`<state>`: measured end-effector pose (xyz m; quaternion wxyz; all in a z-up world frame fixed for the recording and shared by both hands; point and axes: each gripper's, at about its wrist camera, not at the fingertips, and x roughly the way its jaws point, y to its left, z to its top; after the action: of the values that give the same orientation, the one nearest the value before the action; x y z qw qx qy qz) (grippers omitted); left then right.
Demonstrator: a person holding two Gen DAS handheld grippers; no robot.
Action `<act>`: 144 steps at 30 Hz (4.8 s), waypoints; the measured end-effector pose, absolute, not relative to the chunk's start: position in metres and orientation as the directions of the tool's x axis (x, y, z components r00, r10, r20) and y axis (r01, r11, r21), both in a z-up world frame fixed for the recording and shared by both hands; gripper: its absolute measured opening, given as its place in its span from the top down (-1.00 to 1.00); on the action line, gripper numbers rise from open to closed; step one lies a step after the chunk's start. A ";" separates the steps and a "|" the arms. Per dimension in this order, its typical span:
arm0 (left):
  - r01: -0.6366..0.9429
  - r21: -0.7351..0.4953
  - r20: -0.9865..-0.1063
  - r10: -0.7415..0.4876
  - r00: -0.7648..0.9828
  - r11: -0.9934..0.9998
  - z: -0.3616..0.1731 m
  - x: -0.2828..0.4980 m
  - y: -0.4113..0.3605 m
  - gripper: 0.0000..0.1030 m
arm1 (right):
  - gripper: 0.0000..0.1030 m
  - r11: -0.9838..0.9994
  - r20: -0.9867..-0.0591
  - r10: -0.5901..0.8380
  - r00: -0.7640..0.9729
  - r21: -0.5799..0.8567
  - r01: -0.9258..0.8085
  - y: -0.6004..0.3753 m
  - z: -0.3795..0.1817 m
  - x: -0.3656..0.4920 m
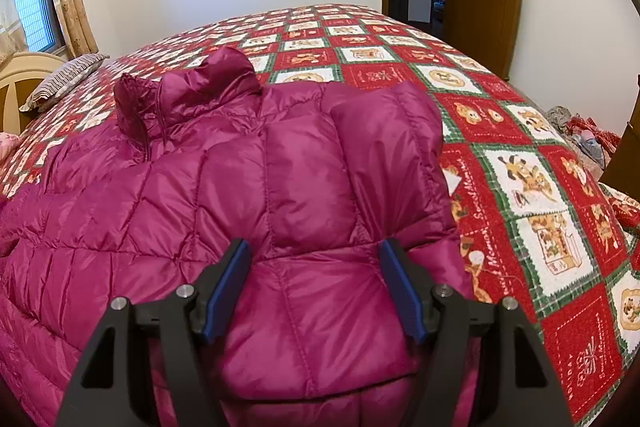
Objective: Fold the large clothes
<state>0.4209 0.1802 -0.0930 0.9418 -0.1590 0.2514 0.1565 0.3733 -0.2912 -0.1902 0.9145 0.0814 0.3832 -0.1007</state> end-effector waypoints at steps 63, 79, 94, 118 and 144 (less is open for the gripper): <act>0.503 0.065 -0.679 -0.331 0.655 0.862 -0.171 0.338 -0.130 0.60 | 0.62 0.861 -0.712 0.373 0.595 0.504 0.063 -0.272 -0.171 0.400; 0.324 -0.023 -0.628 -0.266 0.732 0.946 -0.121 0.370 -0.064 -0.29 | 0.09 0.990 -0.753 0.005 0.658 0.095 0.102 -0.285 -0.169 0.398; -0.077 0.198 -0.679 0.193 0.708 0.977 -0.165 0.484 -0.037 -0.29 | 0.41 0.955 -0.733 0.136 0.666 0.276 0.109 -0.279 -0.166 0.450; -0.146 -0.105 -0.595 0.055 0.802 0.984 -0.171 0.459 0.015 -0.77 | -0.38 0.891 -0.770 0.162 0.617 0.383 0.244 -0.296 -0.125 0.519; -0.162 -0.193 -0.623 0.007 0.783 0.968 -0.181 0.466 0.029 -0.77 | 0.63 0.950 -0.936 0.035 0.351 0.140 0.280 -0.315 -0.172 0.530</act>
<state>0.4656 0.0287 -0.1809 0.9366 -0.1187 0.3266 0.0453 0.5305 -0.3149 -0.1719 0.8100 0.1395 0.5646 -0.0757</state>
